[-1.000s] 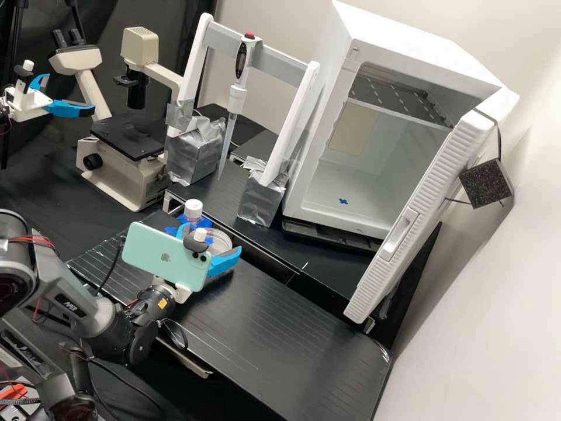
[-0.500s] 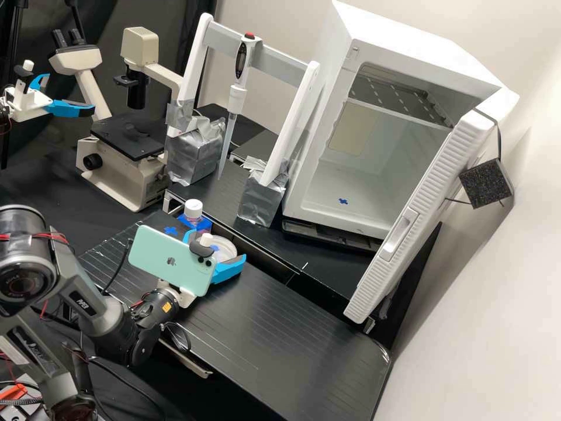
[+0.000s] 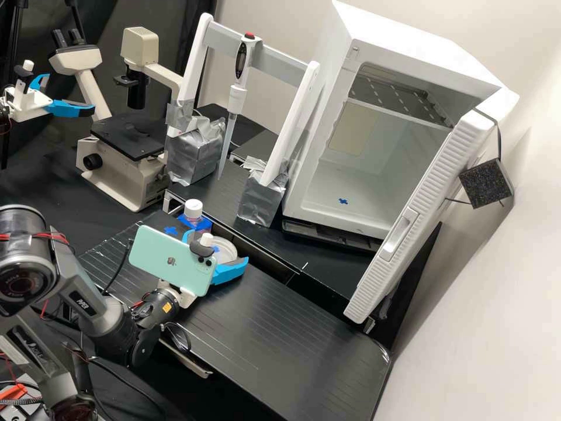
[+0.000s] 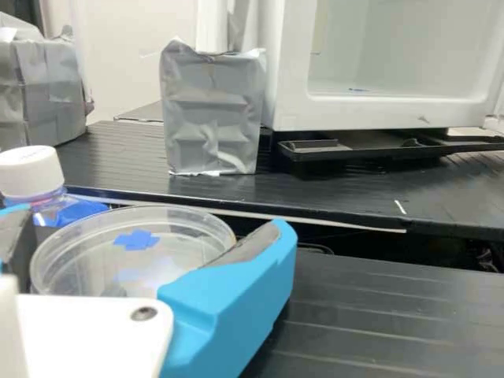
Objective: Open the lid
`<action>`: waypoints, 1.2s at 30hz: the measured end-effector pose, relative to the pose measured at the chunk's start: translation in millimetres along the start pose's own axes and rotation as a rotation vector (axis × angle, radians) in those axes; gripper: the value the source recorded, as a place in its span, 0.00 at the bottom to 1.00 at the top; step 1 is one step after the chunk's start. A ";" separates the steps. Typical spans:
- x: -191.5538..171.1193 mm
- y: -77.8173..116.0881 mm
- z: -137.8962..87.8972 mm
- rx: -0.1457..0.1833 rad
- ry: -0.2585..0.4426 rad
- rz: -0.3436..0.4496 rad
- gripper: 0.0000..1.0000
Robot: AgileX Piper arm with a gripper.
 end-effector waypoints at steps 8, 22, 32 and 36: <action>0.8 -1.1 1.2 0.003 -0.005 -0.006 0.00; 0.9 -0.4 1.5 0.008 -0.009 0.003 0.00; 1.3 0.0 1.4 0.014 -0.011 0.011 0.00; 0.4 1.4 2.0 0.020 -0.016 0.019 0.00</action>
